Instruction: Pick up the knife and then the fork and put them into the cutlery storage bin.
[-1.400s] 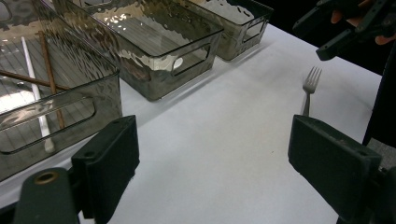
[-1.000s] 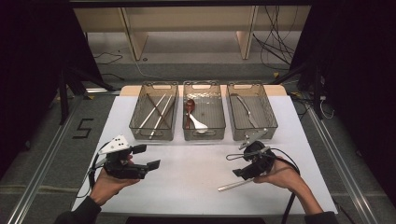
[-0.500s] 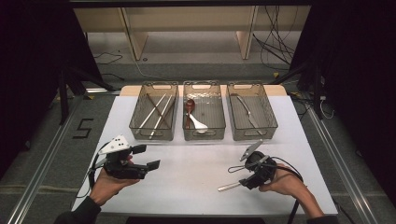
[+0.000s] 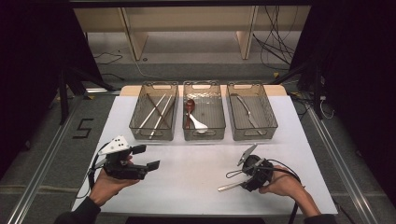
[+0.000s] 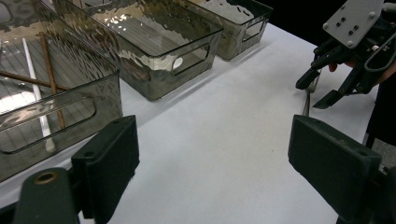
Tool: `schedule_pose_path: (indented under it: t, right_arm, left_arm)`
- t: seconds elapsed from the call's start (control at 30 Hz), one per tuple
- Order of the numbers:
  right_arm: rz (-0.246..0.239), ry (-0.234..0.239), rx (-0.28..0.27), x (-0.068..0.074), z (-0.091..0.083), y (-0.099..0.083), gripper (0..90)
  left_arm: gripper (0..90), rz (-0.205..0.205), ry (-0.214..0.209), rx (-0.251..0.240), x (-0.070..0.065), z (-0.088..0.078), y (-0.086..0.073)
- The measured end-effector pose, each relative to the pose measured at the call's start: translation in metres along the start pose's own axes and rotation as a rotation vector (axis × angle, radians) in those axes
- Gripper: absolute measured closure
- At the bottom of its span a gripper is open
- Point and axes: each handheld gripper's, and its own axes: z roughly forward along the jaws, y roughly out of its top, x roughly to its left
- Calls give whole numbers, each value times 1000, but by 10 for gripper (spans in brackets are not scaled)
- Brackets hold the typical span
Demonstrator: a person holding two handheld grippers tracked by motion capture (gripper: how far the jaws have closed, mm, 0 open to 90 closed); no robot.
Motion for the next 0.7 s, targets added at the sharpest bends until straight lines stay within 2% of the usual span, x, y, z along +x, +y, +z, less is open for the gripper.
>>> schedule_pose_path:
  t: [0.07,0.23,0.43,0.7]
  right_arm:
    - [-14,7,6,0,2,-1,488]
    - [-13,10,30,0,5,0,535]
    - [-33,3,31,1,6,0,576]
    - [-56,-10,58,6,5,3,652]
  left_arm:
    - [159,0,0,1,0,0,0]
    - [160,5,0,7,0,1,0]
    - [159,5,-1,7,0,0,0]
    - [160,6,1,10,0,1,0]
